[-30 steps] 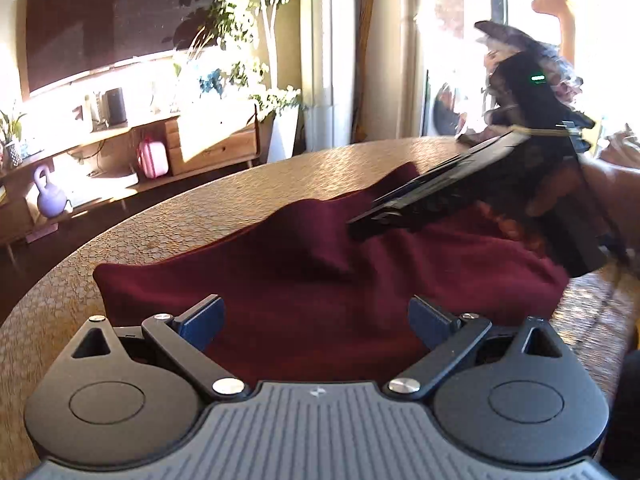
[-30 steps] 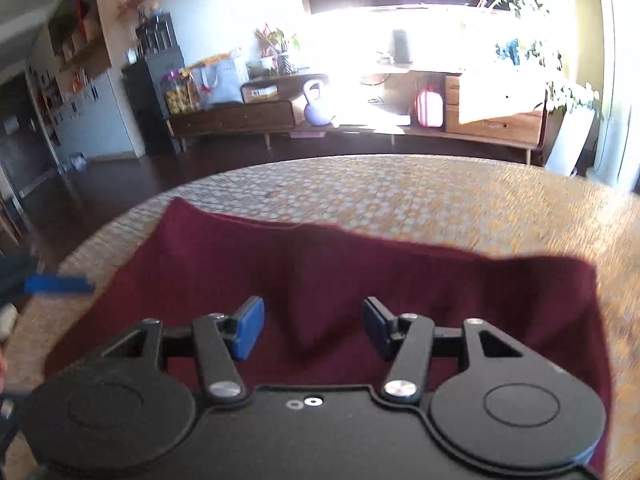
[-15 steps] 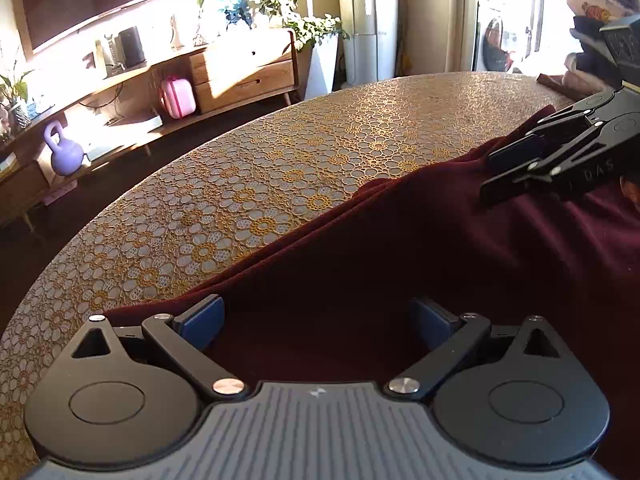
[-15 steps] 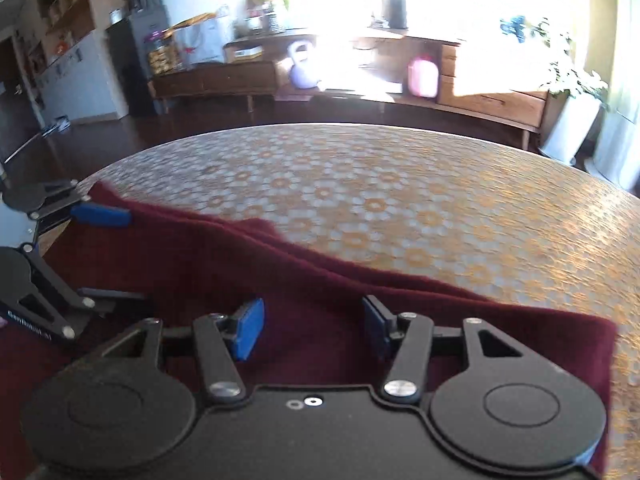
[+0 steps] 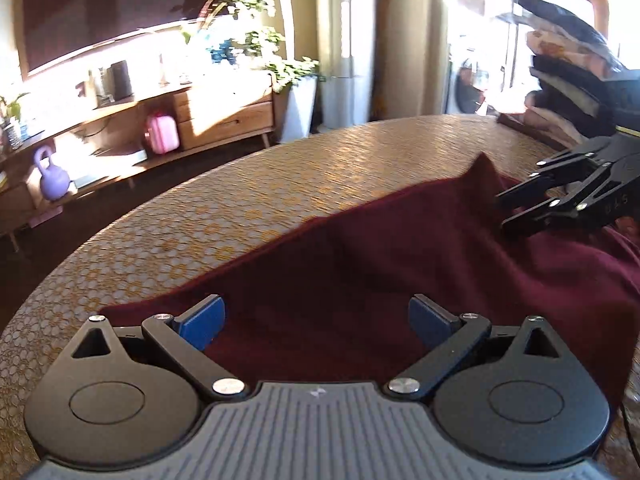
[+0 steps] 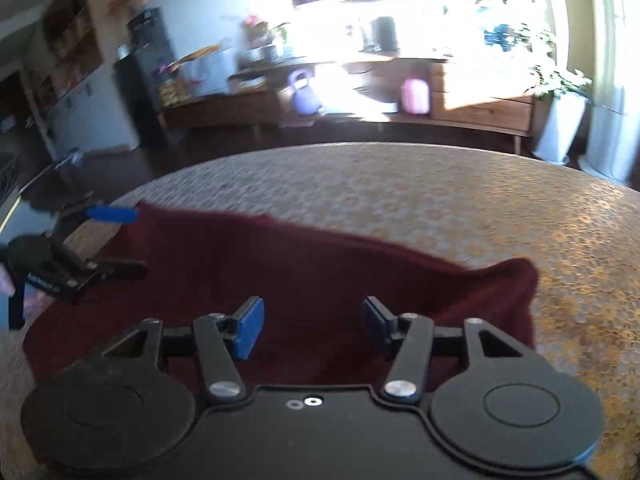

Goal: Fold clothes

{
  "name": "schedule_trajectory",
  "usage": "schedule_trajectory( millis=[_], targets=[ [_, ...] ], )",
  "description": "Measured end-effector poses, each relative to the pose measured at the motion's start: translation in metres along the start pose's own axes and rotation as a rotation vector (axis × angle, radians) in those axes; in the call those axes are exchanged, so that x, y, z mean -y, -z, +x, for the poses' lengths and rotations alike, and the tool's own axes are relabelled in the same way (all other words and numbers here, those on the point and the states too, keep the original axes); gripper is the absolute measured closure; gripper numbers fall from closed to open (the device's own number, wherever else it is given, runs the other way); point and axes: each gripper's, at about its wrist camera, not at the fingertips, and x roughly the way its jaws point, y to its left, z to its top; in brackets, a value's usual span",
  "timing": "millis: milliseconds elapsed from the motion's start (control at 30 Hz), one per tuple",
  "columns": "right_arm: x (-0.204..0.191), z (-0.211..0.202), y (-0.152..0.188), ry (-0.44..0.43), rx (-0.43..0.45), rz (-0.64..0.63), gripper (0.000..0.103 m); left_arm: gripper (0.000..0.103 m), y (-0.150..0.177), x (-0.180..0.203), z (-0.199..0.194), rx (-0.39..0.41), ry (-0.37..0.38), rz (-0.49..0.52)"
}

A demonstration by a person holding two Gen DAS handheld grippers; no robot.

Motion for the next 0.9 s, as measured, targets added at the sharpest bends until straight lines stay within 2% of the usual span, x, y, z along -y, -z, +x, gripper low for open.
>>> schedule_trajectory(
  millis=[67,167,267,333,467,567,633,700,800,900],
  targets=[
    [-0.014,-0.003,0.013,-0.041,-0.050,-0.023,0.000,0.004,0.013,0.015,-0.002,-0.032,0.034,0.037],
    [-0.006,-0.012,0.033,0.047,-0.079,-0.038,0.000,0.004,0.035,0.015,-0.001,-0.051,0.036,0.020],
    [0.026,-0.040,0.053,0.098,-0.023,0.036,0.000,0.004,0.048,0.005,-0.007,-0.030,0.017,-0.021],
    [0.045,-0.063,0.066,0.137,0.008,0.099,0.000,0.004,0.052,0.007,-0.019,-0.023,-0.046,0.005],
    [0.038,-0.097,0.083,0.178,0.029,0.133,0.000,0.004,0.055,0.009,-0.048,-0.011,-0.049,-0.068],
    [0.013,-0.110,0.085,0.135,0.083,0.138,0.000,0.004,0.054,0.026,-0.067,0.031,0.001,-0.090],
    [-0.005,-0.110,0.088,0.081,0.077,0.115,0.000,0.004,0.057,0.040,-0.075,0.044,0.032,-0.099],
    [-0.018,-0.107,0.098,0.062,0.050,0.092,0.000,0.004,0.070,0.048,-0.074,0.024,0.039,-0.108],
    [-0.020,-0.112,0.116,0.086,0.047,0.085,0.000,0.004,0.094,0.041,-0.080,0.007,0.023,-0.127],
    [0.001,-0.123,0.127,0.082,0.067,0.179,0.000,0.004,0.111,0.036,-0.089,0.008,0.024,-0.138]
  ],
)
